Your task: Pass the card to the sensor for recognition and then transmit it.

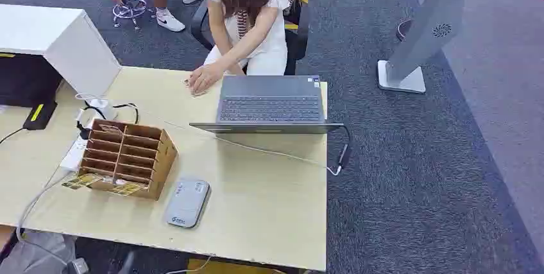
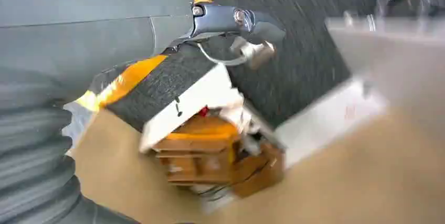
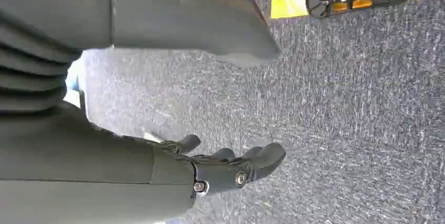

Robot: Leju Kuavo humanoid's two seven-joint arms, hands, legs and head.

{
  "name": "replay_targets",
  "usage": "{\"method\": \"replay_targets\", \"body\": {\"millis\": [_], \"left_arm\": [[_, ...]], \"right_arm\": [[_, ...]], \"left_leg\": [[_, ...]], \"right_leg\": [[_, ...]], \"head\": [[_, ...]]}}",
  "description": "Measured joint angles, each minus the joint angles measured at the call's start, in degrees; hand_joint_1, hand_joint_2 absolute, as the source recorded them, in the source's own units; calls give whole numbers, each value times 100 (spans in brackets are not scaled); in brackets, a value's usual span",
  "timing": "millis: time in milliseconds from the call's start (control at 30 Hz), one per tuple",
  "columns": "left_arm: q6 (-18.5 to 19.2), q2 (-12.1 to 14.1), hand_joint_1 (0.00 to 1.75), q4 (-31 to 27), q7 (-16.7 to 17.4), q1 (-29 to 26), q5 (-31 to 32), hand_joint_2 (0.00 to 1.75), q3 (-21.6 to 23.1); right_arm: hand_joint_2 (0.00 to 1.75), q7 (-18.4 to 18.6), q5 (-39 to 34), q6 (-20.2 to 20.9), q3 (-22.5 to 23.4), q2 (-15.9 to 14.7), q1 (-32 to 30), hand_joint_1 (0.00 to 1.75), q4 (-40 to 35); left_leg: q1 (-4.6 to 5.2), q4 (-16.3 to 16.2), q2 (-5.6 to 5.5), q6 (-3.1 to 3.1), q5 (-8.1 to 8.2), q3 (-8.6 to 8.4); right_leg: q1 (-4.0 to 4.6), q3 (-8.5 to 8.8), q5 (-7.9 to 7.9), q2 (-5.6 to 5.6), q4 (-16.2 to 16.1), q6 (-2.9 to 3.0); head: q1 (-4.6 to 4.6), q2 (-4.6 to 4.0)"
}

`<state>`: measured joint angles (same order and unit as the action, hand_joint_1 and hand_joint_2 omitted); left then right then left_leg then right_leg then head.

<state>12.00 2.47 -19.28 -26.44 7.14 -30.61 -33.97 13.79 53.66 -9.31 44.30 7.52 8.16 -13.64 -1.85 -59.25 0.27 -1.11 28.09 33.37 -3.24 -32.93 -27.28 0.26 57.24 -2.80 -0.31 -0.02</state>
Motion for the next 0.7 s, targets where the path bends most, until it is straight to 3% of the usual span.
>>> {"method": "replay_targets", "body": {"millis": [67, 233, 367, 533, 567, 700], "left_arm": [[-33, 68, 0, 2, 262, -135, -358, 175, -487], [-299, 186, 0, 4, 552, -369, -702, 175, -1301], [-448, 188, 0, 9, 589, -395, -863, 175, -1779], [-408, 201, 0, -160, -128, -418, -497, 175, -2222], [-323, 184, 0, -346, -353, -450, -254, 175, -2275], [-190, 12, 0, -1340, -606, -527, 550, 175, -2436]], "right_arm": [[175, 48, 96, 41, -9, 0, 7, 0, 0], [175, 125, 234, 144, -52, 0, 31, 0, 2], [175, 184, 315, 190, -118, -2, 60, 0, 4], [175, 111, 404, 192, -192, -11, 45, 0, 2], [175, 37, 402, 192, -192, -20, 33, 0, 2], [175, -151, 385, 194, -192, -55, -41, 0, 2]], "left_leg": [[-1, 0, 9, -1, 2, -7], [0, -1, 1, 0, 2, -3], [0, -1, 0, -1, 1, -3], [0, -1, 0, -1, 1, -7], [-1, -2, 0, -1, 1, -8], [0, -2, 0, -1, 1, -8]], "right_leg": [[0, -2, -1, 11, 0, 1], [0, -3, -5, -4, -1, 0], [0, 0, -4, -4, -1, 0], [1, 0, -3, -4, -1, 1], [1, -1, -3, -4, -1, 1], [0, -2, -3, -3, -1, 1]], "head": [[2, 0], [2, 0], [2, 0], [2, 0], [2, 0], [2, 0]]}}
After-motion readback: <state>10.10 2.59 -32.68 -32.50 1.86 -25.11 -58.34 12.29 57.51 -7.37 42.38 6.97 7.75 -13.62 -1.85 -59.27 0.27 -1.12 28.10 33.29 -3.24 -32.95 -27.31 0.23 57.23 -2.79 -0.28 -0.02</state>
